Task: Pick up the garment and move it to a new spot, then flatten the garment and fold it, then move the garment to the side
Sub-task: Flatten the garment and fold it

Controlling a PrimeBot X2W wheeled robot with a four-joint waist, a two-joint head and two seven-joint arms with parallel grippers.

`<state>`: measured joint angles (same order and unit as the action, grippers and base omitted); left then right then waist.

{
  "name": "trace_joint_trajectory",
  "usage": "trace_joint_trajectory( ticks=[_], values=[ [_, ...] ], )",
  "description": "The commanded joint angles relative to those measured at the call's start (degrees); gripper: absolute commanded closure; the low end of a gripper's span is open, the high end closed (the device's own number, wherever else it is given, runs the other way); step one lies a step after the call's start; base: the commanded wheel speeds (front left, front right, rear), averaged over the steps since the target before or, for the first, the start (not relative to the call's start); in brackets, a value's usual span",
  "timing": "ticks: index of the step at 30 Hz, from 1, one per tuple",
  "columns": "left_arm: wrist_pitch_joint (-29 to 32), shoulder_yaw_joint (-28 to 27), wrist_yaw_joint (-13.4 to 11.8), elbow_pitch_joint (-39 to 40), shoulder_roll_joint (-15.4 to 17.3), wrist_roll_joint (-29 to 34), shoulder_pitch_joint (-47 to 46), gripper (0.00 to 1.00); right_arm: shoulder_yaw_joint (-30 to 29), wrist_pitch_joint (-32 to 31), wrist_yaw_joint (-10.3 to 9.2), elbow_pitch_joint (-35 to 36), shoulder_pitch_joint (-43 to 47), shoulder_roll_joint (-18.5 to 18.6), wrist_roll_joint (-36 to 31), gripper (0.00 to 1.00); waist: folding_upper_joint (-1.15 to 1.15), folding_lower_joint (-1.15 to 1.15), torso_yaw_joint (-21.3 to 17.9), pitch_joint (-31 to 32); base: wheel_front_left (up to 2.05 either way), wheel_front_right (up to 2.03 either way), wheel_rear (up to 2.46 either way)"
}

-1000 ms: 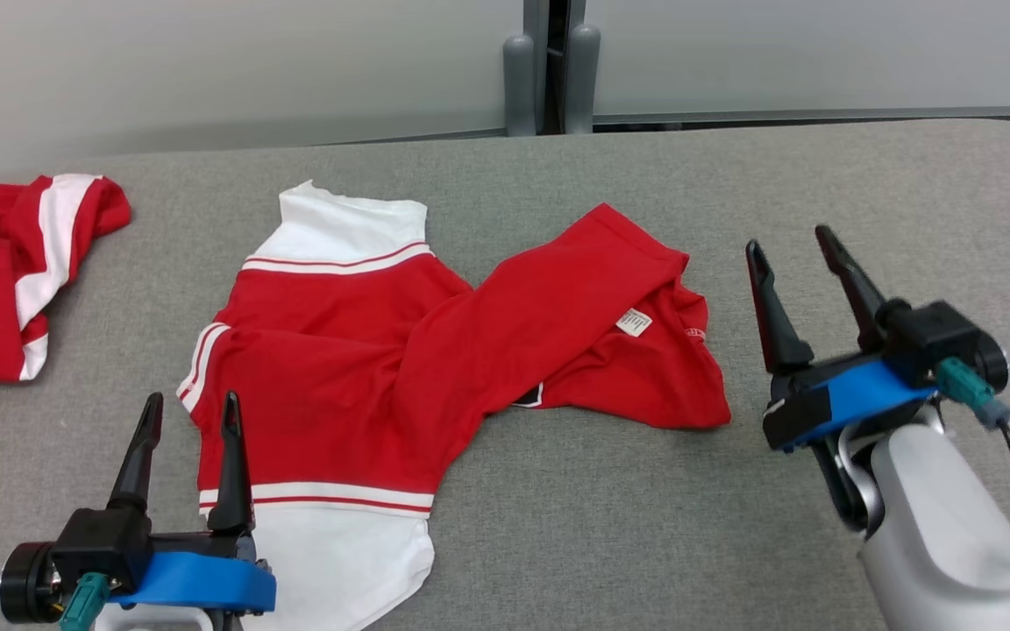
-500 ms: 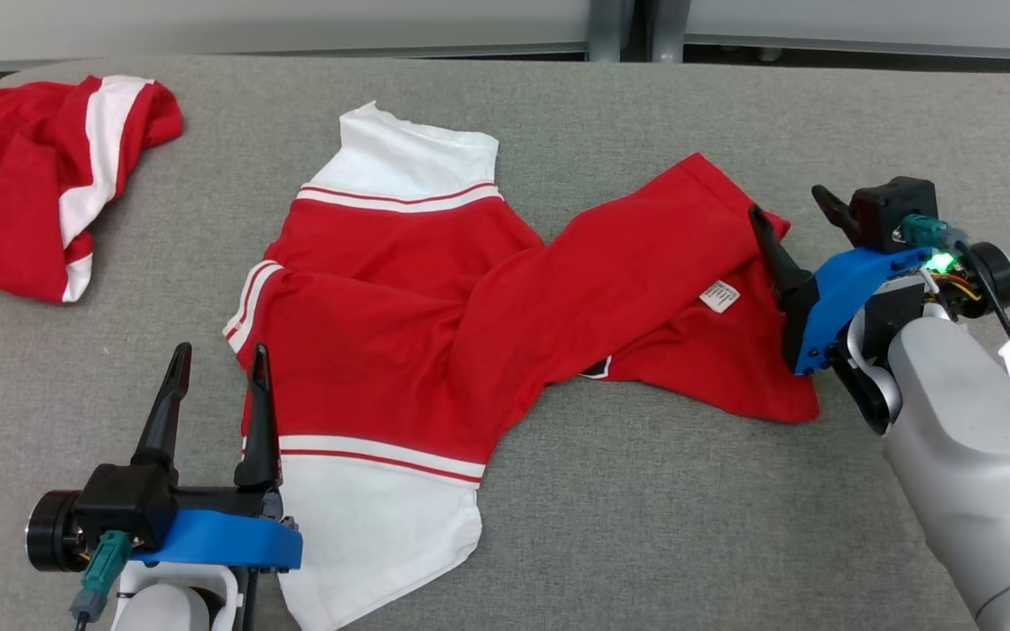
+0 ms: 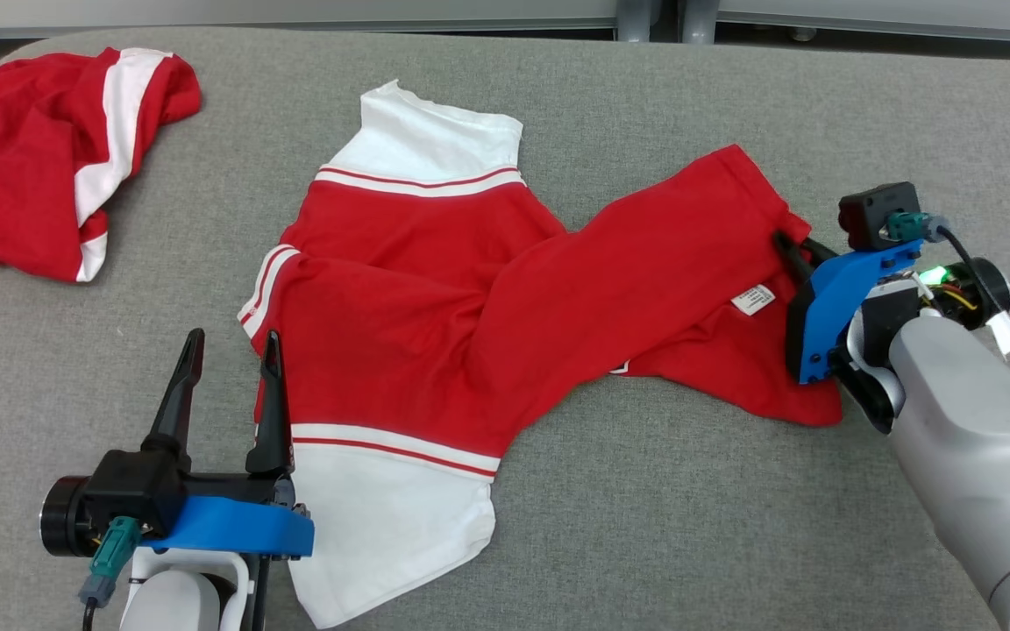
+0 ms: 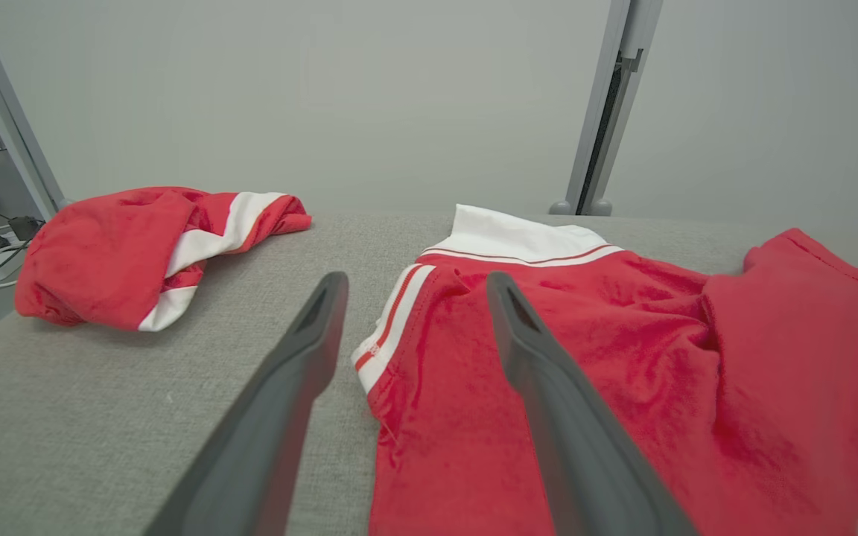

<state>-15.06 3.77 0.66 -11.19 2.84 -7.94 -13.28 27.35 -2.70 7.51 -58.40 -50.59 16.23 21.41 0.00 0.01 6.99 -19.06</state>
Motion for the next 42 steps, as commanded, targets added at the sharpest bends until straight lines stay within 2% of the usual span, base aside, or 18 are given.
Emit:
trace_joint_trajectory(
  ticks=[1, 6, 12, 16, 19, 24, 31, 36, 42],
  values=[
    [-0.2, 0.0, -0.1, -0.1, 0.1, -0.3, -0.7, 0.00, 0.4, 1.5, -0.04, -0.1, -1.4, 1.2, 0.2, 1.00, 0.00, -0.01, -0.1, 0.0, 0.00, 0.00, 0.00],
    [-0.2, 0.2, -0.5, -0.6, 0.1, -0.6, 0.0, 0.00, 1.1, 11.6, -0.04, -0.9, -3.3, 2.1, -0.4, 1.00, 0.00, -0.01, -0.9, 0.9, 0.00, 0.00, 0.00],
    [-0.2, -0.1, -0.4, -0.9, 0.1, -0.5, 1.1, 0.00, 0.5, 16.5, -0.03, -2.2, -3.1, 1.2, -0.7, 1.00, 0.00, -0.01, -2.1, 3.0, 0.00, 0.00, 0.00],
    [-0.2, -0.5, -0.4, -1.2, 0.1, -0.5, 2.5, 0.00, -0.3, 17.7, -0.03, -0.7, 0.3, 0.4, 0.1, 1.00, 0.00, -0.01, -3.5, 5.3, 0.00, 0.00, 0.00],
    [-0.2, -1.1, -0.4, -1.4, 0.1, -0.4, 4.0, 0.00, -2.5, 17.9, -0.03, 4.7, 3.9, 0.2, 0.3, 1.00, 0.00, -0.01, -5.0, 7.1, 0.00, 0.00, 0.00],
    [-0.2, -2.2, -0.2, -1.6, 0.2, -0.6, 6.4, 0.00, -7.4, 17.9, -0.03, 16.8, 15.3, -0.6, -1.9, 1.00, 0.00, -0.01, -7.7, 9.4, 0.00, 0.00, 0.00],
    [-0.2, -2.1, -0.2, -1.9, 0.2, -1.0, 7.7, 0.00, -12.2, 17.9, -0.03, 30.6, 32.1, -3.6, -5.8, 1.00, 0.00, -0.01, -10.2, 10.9, 0.00, 0.00, 0.00],
    [-0.2, -2.0, -0.1, -2.0, 0.1, -0.8, 8.1, 0.00, -12.3, 17.9, -0.03, 35.5, 40.6, -5.6, -7.0, 1.00, 0.00, -0.01, -11.3, 11.3, 0.00, 0.00, 0.00],
    [-0.2, -1.7, -0.1, -2.2, 0.1, -0.8, 8.3, 0.00, -9.3, 17.9, -0.03, 35.6, 46.3, -6.5, -6.9, 1.00, 0.00, -0.01, -11.9, 11.3, 0.00, 0.00, 0.00]
  ],
)
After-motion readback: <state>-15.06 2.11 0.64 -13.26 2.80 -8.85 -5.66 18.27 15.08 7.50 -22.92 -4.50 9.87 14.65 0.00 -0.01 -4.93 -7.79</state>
